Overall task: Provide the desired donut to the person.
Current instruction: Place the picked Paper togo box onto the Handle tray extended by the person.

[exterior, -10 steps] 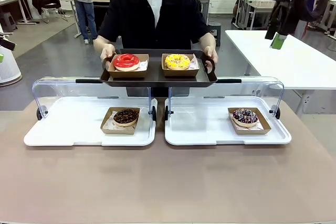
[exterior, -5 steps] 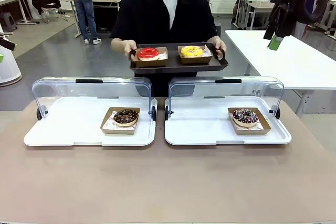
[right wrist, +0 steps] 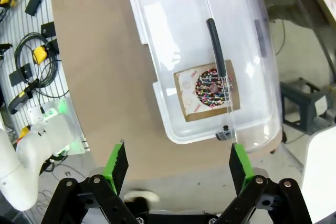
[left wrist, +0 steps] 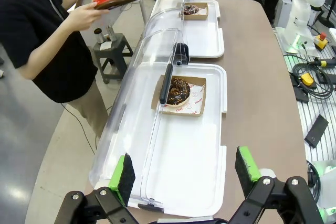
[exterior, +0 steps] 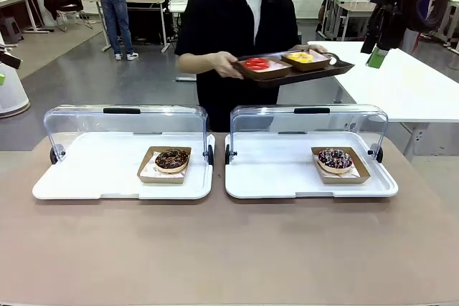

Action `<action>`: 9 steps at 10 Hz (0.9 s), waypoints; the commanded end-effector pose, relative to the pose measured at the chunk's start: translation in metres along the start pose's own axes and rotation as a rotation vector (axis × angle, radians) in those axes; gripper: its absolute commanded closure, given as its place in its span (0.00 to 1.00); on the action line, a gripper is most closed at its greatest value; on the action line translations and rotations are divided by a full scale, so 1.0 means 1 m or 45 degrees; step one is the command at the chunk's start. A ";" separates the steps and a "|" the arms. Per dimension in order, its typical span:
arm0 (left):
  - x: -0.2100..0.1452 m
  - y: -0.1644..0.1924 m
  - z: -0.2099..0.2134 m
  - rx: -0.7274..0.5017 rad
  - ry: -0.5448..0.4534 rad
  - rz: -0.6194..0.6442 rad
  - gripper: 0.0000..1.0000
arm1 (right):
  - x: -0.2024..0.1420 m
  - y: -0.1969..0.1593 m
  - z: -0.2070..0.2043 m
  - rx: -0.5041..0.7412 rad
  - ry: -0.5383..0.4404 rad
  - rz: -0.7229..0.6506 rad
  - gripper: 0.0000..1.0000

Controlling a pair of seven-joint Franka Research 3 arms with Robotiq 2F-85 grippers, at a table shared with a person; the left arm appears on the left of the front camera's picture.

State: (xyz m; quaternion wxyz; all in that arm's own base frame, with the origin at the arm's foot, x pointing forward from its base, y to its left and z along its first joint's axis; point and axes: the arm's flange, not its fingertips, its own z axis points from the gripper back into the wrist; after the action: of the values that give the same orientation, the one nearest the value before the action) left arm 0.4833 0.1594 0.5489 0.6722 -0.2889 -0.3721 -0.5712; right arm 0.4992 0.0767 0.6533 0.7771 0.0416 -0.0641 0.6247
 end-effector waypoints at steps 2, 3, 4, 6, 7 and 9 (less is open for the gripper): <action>0.001 -0.001 0.000 0.004 -0.013 0.000 0.00 | -0.001 0.002 0.000 0.009 0.006 0.000 0.00; 0.001 -0.001 0.000 0.004 -0.013 0.000 0.00 | -0.001 0.002 0.000 0.009 0.006 0.000 0.00; 0.001 -0.001 0.000 0.004 -0.013 0.000 0.00 | -0.001 0.002 0.000 0.009 0.006 0.000 0.00; 0.001 -0.001 0.000 0.004 -0.013 0.000 0.00 | 0.000 0.000 0.000 0.000 0.000 0.000 0.00; 0.001 -0.001 0.000 0.004 -0.013 0.000 0.00 | -0.019 -0.008 0.012 0.104 -0.152 0.003 0.00; 0.001 -0.001 0.000 0.004 -0.013 0.000 0.00 | -0.080 -0.038 0.031 0.282 -0.509 -0.009 0.00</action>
State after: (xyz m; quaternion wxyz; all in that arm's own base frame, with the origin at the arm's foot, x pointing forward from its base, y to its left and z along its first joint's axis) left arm 0.4833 0.1596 0.5489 0.6722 -0.2889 -0.3721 -0.5712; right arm 0.5008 0.0233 0.6651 0.7596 0.1656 -0.1227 0.6169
